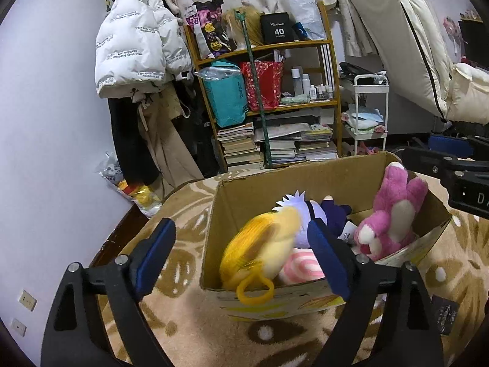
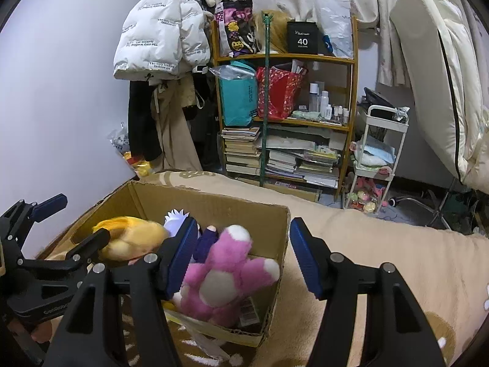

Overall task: Organize soft objects
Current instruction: 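Open both tools to drop the yellow and pink plush into the box, then move the left tool toward the clear bag while the right tool approaches the black packet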

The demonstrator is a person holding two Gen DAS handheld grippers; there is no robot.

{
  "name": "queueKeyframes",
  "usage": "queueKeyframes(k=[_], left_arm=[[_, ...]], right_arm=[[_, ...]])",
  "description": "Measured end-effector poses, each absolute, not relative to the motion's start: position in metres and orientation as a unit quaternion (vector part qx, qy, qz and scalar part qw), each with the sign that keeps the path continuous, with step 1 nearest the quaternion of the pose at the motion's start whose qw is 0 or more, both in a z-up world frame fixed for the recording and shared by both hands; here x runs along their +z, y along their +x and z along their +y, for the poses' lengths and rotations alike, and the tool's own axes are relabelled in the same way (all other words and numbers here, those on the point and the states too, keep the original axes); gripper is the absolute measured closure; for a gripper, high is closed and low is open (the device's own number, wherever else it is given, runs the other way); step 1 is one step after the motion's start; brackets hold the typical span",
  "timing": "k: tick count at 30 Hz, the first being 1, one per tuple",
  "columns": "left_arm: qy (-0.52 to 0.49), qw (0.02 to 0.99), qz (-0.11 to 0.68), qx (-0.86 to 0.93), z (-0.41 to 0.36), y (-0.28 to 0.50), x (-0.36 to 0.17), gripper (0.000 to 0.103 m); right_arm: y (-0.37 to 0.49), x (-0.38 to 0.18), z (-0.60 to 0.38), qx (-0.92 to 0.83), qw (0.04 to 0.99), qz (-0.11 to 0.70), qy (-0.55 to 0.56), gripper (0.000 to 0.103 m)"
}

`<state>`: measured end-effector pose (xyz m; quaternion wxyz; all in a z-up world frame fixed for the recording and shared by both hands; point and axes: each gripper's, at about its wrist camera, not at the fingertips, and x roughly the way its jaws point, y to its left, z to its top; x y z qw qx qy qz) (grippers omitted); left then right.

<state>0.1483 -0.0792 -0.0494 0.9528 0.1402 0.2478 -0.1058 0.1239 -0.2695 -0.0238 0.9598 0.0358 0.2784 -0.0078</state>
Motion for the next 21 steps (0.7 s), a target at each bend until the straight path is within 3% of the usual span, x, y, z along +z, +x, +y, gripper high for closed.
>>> queueKeyframes(k=[7, 21], left_arm=[[0.135, 0.953, 0.252, -0.098, -0.072, 0.138, -0.044, 0.007], [0.109, 0.942, 0.297, -0.108, -0.062, 0.107, -0.039, 0.004]], right_arm=[[0.109, -0.016, -0.271, -0.008, 0.962, 0.270, 0.044, 0.015], [0.067, -0.004, -0.274, -0.016, 0.960, 0.272, 0.064, 0.003]])
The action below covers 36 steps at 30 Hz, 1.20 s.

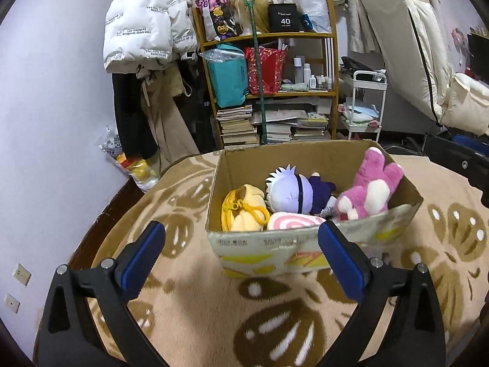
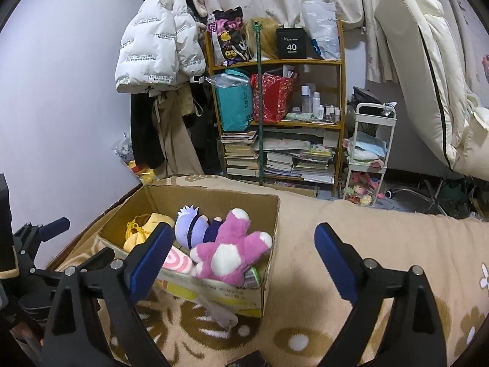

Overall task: Organize soft objects
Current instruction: 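Move the left tool toward the clear bag while the right tool approaches the black packet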

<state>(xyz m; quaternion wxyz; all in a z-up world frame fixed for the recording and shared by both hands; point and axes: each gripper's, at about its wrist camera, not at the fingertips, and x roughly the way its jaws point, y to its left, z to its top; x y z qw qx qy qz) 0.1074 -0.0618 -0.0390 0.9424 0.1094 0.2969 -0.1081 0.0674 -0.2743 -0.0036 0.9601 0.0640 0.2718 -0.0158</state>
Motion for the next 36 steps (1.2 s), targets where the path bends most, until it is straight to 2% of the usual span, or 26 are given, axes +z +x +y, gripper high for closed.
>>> queueKeyframes(k=[1, 13, 33, 36], left_arm=[[0.112, 0.942, 0.298, -0.109, -0.061, 0.104, -0.038, 0.004], [0.104, 0.929, 0.331, -0.128, -0.053, 0.075, -0.027, 0.004], [0.100, 0.909, 0.369, -0.166, -0.067, 0.063, -0.049, 0.004], [0.101, 0.907, 0.371, -0.172, -0.071, 0.067, -0.054, 0.004]], right_arm=[[0.063, -0.004, -0.275, -0.014, 0.959, 0.274, 0.067, 0.000], [0.032, -0.010, -0.277, -0.010, 0.944, 0.324, 0.055, 0.000], [0.026, -0.045, -0.284, -0.022, 0.909, 0.414, 0.042, 0.000], [0.033, -0.056, -0.287, -0.019, 0.897, 0.439, 0.041, 0.005]])
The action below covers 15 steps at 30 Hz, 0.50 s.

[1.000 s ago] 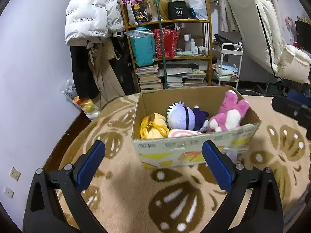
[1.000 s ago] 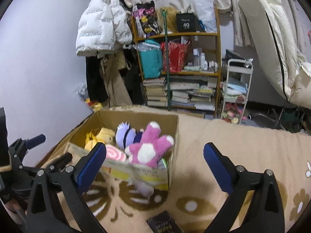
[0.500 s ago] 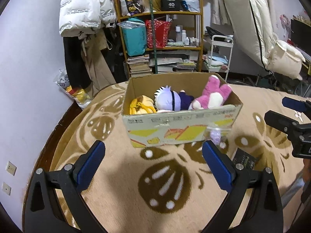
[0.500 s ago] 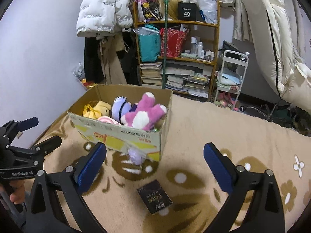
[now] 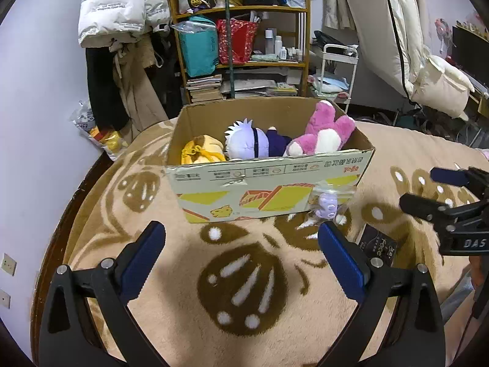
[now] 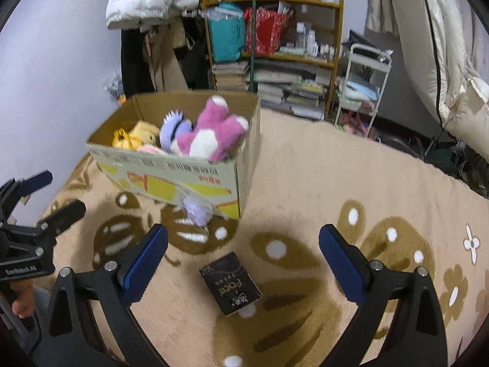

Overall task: Organize soft objects
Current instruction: 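Move the left tool toward the clear bag while the right tool approaches the black packet, then grasp the clear bag with purple toy with the left tool while the right tool grasps the black packet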

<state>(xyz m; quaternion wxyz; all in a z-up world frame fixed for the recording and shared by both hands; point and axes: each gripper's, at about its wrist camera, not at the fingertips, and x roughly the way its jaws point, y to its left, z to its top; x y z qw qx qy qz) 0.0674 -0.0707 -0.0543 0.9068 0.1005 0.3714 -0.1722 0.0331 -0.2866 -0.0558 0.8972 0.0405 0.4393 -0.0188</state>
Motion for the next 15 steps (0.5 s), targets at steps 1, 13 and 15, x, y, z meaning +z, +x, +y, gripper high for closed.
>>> queueKeyframes(k=[1, 13, 15], left_arm=[[0.102, 0.906, 0.372, -0.175, -0.072, 0.068, -0.056, 0.004], [0.112, 0.887, 0.377, -0.240, -0.101, 0.078, -0.080, 0.004], [0.111, 0.884, 0.381, -0.247, -0.105, 0.081, -0.085, 0.004]], right_arm=[[0.035, -0.061, -0.288, -0.017, 0.892, 0.450, 0.043, 0.007], [0.051, -0.104, -0.292, 0.003, 0.842, 0.536, 0.055, 0.007], [0.053, -0.110, -0.293, 0.004, 0.836, 0.546, 0.058, 0.007]])
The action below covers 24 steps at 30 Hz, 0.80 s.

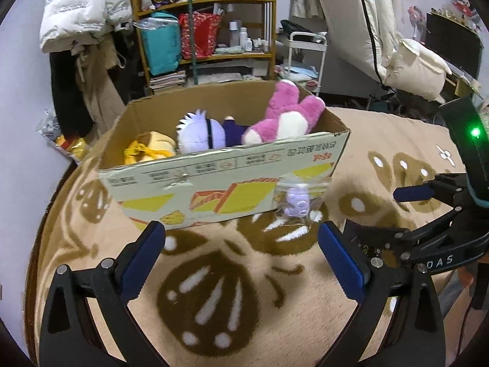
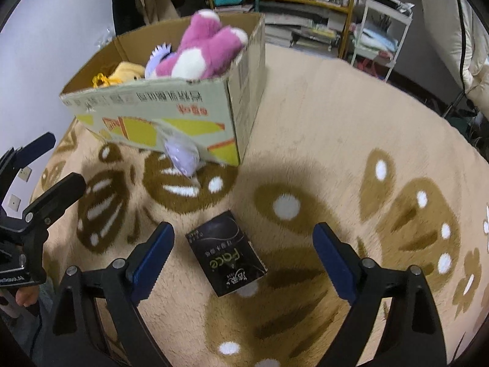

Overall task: Organize soft objects
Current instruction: 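Grasp the clear bag with purple toy with the left tool while the right tool grasps the black packet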

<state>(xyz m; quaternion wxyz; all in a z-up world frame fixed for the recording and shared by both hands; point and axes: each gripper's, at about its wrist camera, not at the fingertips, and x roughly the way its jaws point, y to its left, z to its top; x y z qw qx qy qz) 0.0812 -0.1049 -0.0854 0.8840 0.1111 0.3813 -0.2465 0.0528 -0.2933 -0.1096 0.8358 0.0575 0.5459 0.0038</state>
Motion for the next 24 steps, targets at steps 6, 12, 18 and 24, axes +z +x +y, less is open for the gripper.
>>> queueKeyframes(k=[6, 12, 18, 24], left_arm=[[0.101, 0.874, 0.399, -0.258, -0.111, 0.096, -0.101, 0.004], [0.088, 0.863, 0.410, -0.280, -0.117, 0.109, -0.112, 0.004], [0.096, 0.862, 0.405, -0.290, -0.131, 0.113, -0.116, 0.004], [0.095, 0.858, 0.405, -0.301, -0.144, 0.115, -0.118, 0.004]], right_arm=[[0.059, -0.132, -0.293, 0.014, 0.809, 0.584, 0.066, 0.015], [0.061, -0.149, -0.283, 0.031, 0.787, 0.612, 0.062, 0.030], [0.060, -0.155, -0.279, 0.029, 0.786, 0.615, 0.052, 0.042], [0.058, -0.148, -0.299, 0.007, 0.796, 0.602, 0.064, 0.043]])
